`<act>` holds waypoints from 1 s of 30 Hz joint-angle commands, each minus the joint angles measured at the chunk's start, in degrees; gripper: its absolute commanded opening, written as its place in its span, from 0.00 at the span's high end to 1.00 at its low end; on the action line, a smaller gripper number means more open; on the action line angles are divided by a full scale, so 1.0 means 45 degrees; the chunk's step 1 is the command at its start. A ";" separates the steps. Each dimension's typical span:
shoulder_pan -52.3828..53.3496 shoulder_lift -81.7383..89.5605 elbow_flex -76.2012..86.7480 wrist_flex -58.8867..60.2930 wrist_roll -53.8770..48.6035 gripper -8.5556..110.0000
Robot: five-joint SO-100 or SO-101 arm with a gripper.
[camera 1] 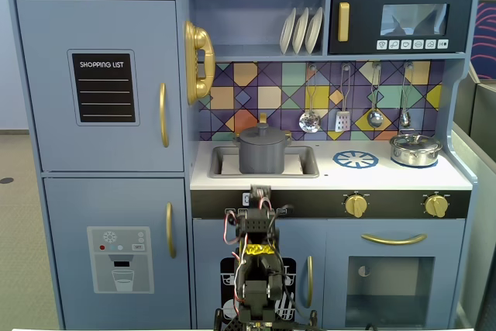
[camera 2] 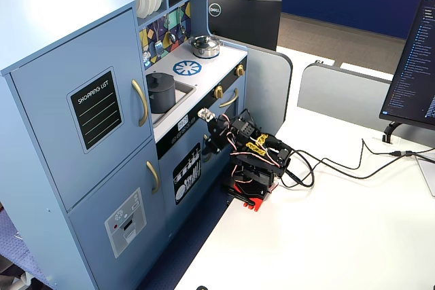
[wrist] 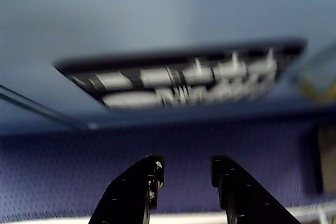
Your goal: Pick up the lid from the counter and put it on the gray recipient
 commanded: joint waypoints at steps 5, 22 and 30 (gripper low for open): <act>0.0195 0.0156 0.0527 0.2969 0.0449 0.90; 0.0352 0.0176 0.0547 0.5313 0.0273 0.89; 0.0352 0.0176 0.0547 0.5313 0.0273 0.89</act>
